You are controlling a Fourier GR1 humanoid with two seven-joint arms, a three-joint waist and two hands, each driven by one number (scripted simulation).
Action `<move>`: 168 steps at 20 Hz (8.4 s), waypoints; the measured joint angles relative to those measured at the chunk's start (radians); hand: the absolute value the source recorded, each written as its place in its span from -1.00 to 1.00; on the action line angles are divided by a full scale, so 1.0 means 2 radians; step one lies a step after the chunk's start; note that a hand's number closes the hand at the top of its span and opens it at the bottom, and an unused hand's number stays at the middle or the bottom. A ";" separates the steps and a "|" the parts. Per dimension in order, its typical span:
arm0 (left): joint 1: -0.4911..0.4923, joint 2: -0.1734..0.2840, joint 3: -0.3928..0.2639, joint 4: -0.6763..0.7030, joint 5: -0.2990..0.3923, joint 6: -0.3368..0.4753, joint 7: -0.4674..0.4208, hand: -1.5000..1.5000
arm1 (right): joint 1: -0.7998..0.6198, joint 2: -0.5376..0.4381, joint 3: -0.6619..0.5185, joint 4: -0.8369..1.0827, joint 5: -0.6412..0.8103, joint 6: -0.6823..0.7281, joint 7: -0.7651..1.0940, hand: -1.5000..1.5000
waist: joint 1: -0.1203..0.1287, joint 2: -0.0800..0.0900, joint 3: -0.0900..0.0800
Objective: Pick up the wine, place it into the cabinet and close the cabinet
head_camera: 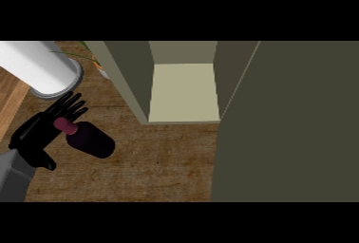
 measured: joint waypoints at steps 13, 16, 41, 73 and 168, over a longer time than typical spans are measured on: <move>-0.009 -0.008 -0.025 0.049 -0.075 0.029 -0.076 -1.00 | -0.007 0.008 0.010 0.001 0.003 0.000 0.010 -1.00 | -0.001 0.000 0.000; -0.006 -0.013 -0.033 0.057 -0.089 0.039 -0.093 -1.00 | -0.007 0.006 0.007 -0.001 0.002 0.002 0.011 -1.00 | -0.002 0.000 0.000; -0.026 -0.043 -0.076 0.113 -0.104 0.043 -0.130 1.00 | -0.021 0.020 0.030 0.002 0.015 -0.009 0.019 -1.00 | -0.004 0.000 -0.001; 0.213 -0.162 -0.102 -0.377 -0.079 0.361 -0.162 1.00 | -0.018 0.014 -0.005 0.001 0.011 0.000 0.033 -1.00 | 0.011 -0.004 0.001; -0.177 -0.194 -0.296 -0.042 0.020 0.746 -0.162 1.00 | -0.010 0.025 -0.030 0.022 -0.018 0.034 0.011 -1.00 | -0.002 0.000 0.001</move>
